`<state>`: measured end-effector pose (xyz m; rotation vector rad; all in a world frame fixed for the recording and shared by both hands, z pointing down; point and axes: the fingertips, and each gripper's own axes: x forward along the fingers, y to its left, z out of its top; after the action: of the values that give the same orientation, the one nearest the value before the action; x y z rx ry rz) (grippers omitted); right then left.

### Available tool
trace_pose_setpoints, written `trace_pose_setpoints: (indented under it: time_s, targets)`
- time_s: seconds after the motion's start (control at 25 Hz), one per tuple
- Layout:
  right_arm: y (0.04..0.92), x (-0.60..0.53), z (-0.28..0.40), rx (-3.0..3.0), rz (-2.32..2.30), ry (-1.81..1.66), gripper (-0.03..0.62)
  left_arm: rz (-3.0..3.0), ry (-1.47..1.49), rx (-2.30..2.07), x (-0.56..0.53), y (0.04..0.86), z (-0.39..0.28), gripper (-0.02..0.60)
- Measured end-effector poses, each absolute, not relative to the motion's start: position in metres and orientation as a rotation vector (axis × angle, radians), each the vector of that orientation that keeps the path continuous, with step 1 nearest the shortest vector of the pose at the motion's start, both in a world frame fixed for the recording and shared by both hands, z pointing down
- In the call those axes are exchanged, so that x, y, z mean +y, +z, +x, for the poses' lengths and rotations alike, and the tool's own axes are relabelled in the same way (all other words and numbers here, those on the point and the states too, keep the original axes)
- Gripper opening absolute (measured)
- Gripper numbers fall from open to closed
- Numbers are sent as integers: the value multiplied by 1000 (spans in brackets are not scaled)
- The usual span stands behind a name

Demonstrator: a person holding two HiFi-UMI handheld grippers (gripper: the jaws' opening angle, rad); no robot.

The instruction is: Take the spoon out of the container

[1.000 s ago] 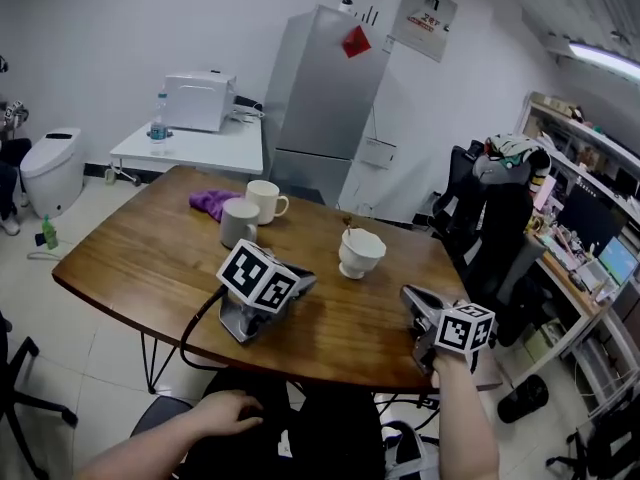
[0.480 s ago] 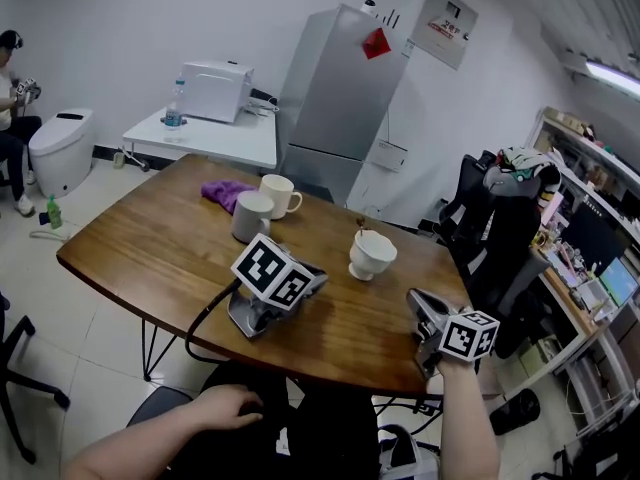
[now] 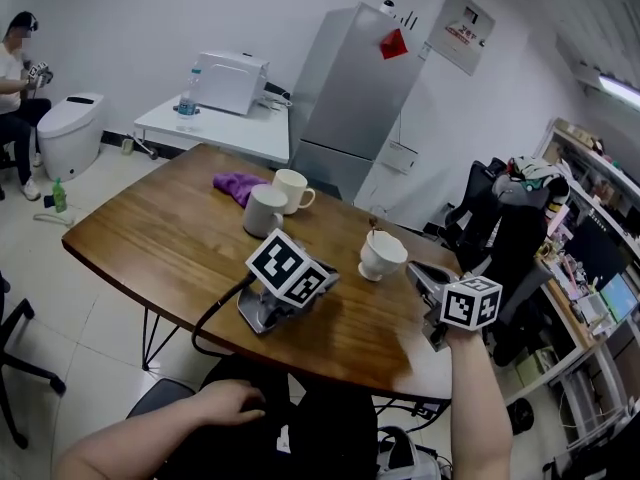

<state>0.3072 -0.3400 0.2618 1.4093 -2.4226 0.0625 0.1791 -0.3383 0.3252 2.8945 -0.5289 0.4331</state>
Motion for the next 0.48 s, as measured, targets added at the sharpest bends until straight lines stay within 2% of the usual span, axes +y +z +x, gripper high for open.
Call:
trace_pose_setpoints:
  time_s: [0.48]
  targets:
    - [242, -403, 288, -2325, 1353, 171, 62, 2896, 433, -531, -337, 323, 180, 12]
